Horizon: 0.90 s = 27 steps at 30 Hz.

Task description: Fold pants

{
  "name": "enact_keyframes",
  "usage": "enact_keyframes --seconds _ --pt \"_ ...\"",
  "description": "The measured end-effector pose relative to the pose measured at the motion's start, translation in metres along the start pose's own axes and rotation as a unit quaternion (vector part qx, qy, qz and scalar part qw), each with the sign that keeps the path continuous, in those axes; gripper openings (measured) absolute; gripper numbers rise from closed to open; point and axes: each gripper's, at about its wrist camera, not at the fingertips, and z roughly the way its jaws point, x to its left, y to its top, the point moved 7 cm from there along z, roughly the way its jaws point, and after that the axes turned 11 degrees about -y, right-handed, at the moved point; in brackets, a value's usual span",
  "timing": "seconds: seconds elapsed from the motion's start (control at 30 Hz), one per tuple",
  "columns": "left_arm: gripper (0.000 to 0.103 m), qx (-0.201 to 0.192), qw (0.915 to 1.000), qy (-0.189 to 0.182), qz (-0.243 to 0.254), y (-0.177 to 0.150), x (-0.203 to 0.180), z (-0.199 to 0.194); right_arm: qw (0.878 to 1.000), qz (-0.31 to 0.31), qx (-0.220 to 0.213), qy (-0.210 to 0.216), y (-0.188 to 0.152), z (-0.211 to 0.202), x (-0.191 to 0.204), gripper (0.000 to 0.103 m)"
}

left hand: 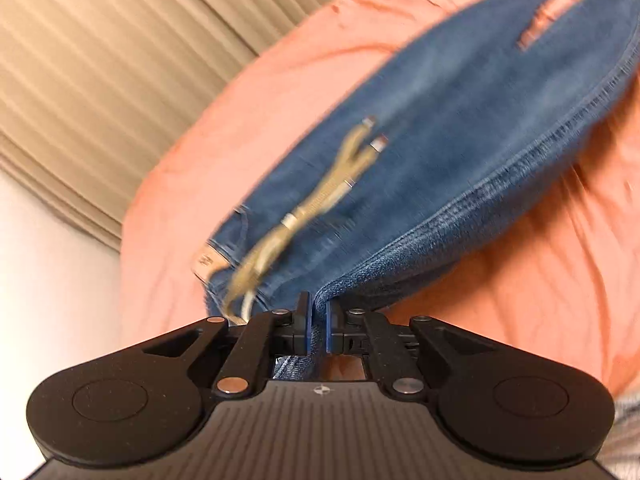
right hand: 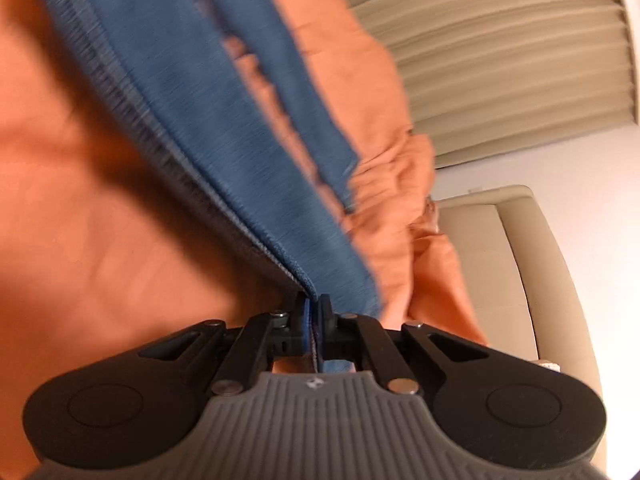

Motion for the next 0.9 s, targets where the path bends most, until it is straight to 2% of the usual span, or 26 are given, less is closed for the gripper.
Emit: enact_keyframes --seconds 0.23,0.33,0.37,0.4,0.43,0.53,0.57,0.6,0.67,0.83,0.87,0.9 --pt "0.006 -0.036 0.997 0.028 -0.063 0.057 0.063 0.003 0.997 0.066 -0.008 -0.031 0.058 0.037 -0.065 0.0" --pt "0.006 -0.034 0.9953 0.028 -0.086 0.08 0.094 0.022 0.996 0.085 0.001 -0.036 0.087 0.066 -0.086 0.0" --pt "0.006 -0.031 0.9946 0.028 -0.095 0.087 0.103 0.03 0.995 0.095 0.005 -0.041 0.108 0.087 -0.096 0.0" --pt "0.006 -0.027 0.9941 0.027 -0.101 0.094 0.111 0.04 0.995 0.095 0.005 -0.041 0.108 0.087 -0.096 0.0" --pt "0.006 -0.024 0.9936 0.027 -0.107 0.102 0.12 0.051 0.994 0.103 0.011 -0.041 0.129 0.111 -0.102 0.0" --pt "0.006 -0.009 0.993 0.024 -0.115 0.122 0.14 0.09 0.994 0.105 0.021 -0.036 0.148 0.135 -0.101 0.0" --pt "0.006 -0.003 0.9929 0.023 -0.117 0.127 0.145 0.105 0.994 0.102 0.026 -0.033 0.157 0.149 -0.098 0.0" --pt "0.007 0.002 0.9926 0.022 -0.119 0.132 0.149 0.119 0.995 0.091 0.036 -0.027 0.175 0.182 -0.087 0.0" --pt "0.007 0.018 0.9919 0.019 -0.124 0.139 0.156 0.152 0.995 0.084 0.041 -0.024 0.183 0.197 -0.079 0.0" --pt "0.007 0.067 0.9884 -0.005 -0.137 0.136 0.164 0.234 0.996 0.054 0.068 0.005 0.208 0.261 -0.03 0.0" --pt "0.007 0.076 0.9876 -0.009 -0.137 0.134 0.164 0.248 0.996 0.039 0.077 0.013 0.214 0.282 -0.009 0.0" --pt "0.008 0.083 0.9869 -0.013 -0.138 0.132 0.164 0.259 0.996 0.039 0.077 0.013 0.214 0.282 -0.009 0.0"
